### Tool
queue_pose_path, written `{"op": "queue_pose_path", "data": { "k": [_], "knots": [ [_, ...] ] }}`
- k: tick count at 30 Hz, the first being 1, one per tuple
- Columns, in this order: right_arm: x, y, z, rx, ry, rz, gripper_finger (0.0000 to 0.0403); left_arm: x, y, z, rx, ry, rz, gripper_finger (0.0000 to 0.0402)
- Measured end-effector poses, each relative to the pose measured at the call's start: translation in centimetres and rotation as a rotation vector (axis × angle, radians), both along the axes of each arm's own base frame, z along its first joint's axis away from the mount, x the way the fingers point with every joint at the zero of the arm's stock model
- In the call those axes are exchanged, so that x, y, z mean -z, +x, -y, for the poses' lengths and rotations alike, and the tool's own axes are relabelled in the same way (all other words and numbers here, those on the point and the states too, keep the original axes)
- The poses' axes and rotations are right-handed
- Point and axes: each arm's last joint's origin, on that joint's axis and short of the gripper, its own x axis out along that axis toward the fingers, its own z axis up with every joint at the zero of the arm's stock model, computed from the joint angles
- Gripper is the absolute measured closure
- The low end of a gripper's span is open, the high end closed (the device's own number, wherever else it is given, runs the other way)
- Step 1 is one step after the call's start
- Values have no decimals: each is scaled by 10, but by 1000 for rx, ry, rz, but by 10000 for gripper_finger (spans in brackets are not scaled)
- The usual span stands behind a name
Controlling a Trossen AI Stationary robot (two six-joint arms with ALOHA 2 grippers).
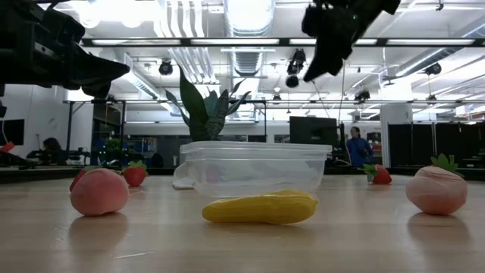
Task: Pick and placing Produce into tupperware
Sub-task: Put the black cherry into the transparent bin
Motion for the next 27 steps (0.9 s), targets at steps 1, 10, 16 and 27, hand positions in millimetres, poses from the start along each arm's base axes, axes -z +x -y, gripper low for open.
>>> {"op": "queue_pose_path", "data": {
  "k": [1,10,16,27],
  "knots": [
    [-1,3,-5,-16,1,11,395,0,0,0,0,0,0,402],
    [22,37,-31,-97,27,10,395,0,0,0,0,0,0,402],
    [38,55,-41,-127,43,-35,395,0,0,0,0,0,-1,402],
    [63,77,-56,-154,80,-104,395,0,0,0,0,0,-3,402]
  ]
}}
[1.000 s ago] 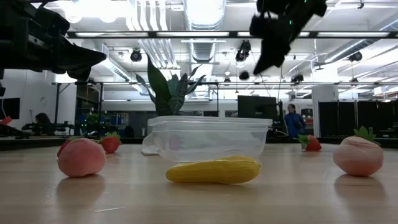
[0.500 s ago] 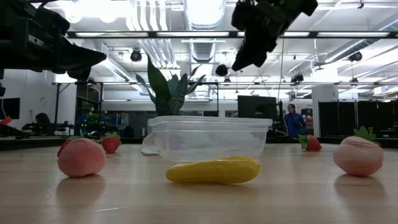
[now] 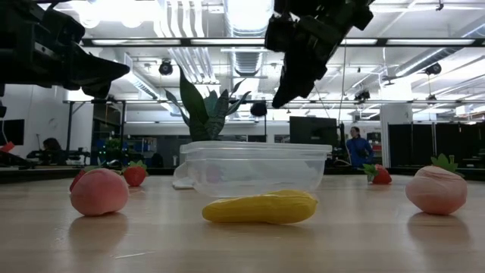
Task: Pick and placing Produce into tupperware
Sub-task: Put the black cherry into the transparent bin
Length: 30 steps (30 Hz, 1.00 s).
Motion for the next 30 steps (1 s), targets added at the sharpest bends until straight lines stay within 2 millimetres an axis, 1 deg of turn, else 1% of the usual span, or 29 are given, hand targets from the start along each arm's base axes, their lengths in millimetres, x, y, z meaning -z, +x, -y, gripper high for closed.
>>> {"op": "queue_pose_path", "data": {
  "k": [10,14,21,30],
  "knots": [
    [31,14,-9,-4,24,-74,395,0,0,0,0,0,2,402],
    [36,17,-11,-6,26,-78,395,0,0,0,0,0,2,402],
    [39,15,-11,-9,36,-88,395,0,0,0,0,0,2,402],
    [59,20,-12,-27,71,-112,395,0,0,0,0,0,3,402]
  ]
}}
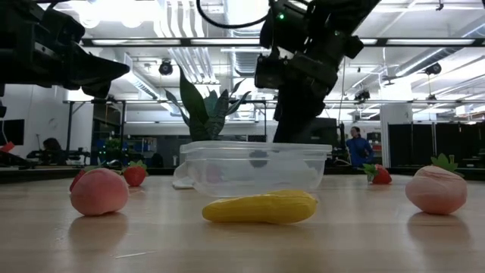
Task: Pick and placing Produce into tupperware
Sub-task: Put the black cherry into the transparent bin, then put the strawberry into the transparent bin
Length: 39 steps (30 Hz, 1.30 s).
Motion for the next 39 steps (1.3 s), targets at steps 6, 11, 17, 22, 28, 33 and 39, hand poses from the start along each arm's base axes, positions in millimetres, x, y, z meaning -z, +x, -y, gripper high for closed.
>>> {"op": "queue_pose_path", "data": {
  "k": [6,11,17,22,28,33,39],
  "knots": [
    [8,2,0,-6,-3,-23,395,0,0,0,0,0,1,402],
    [8,2,0,-4,-7,-22,395,0,0,0,0,1,0,402],
    [8,2,0,8,-3,-24,394,0,0,0,0,1,0,402],
    [8,1,0,8,-3,-31,394,0,0,0,0,1,0,402],
    [8,1,0,4,-5,-29,388,0,0,0,0,0,0,402],
    [8,1,0,-3,-9,-28,360,0,0,0,1,0,0,402],
    [1,3,0,-5,-8,-5,315,0,0,0,0,0,0,402]
  ]
}}
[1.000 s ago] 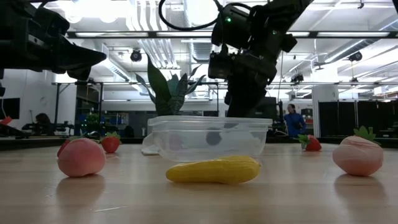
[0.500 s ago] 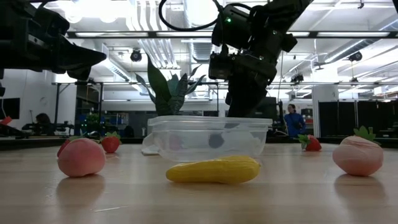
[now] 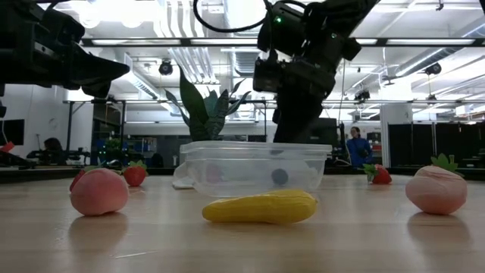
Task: Pick and placing Produce into tupperware
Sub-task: Put the strawberry into the transparent bin
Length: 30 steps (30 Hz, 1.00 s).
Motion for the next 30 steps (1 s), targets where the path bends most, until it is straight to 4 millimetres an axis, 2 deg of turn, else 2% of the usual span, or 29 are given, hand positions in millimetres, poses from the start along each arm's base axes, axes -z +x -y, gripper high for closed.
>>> {"op": "queue_pose_path", "data": {
  "k": [9,18,25,30],
  "knots": [
    [-17,3,0,-28,-17,-46,268,0,0,0,0,0,0,402],
    [-41,3,3,-84,-55,-104,267,0,0,0,0,0,0,402],
    [-54,-15,11,-23,-334,-305,276,0,0,0,0,0,-1,402],
    [-61,-28,13,28,-382,-352,277,0,0,0,0,0,0,402]
  ]
}}
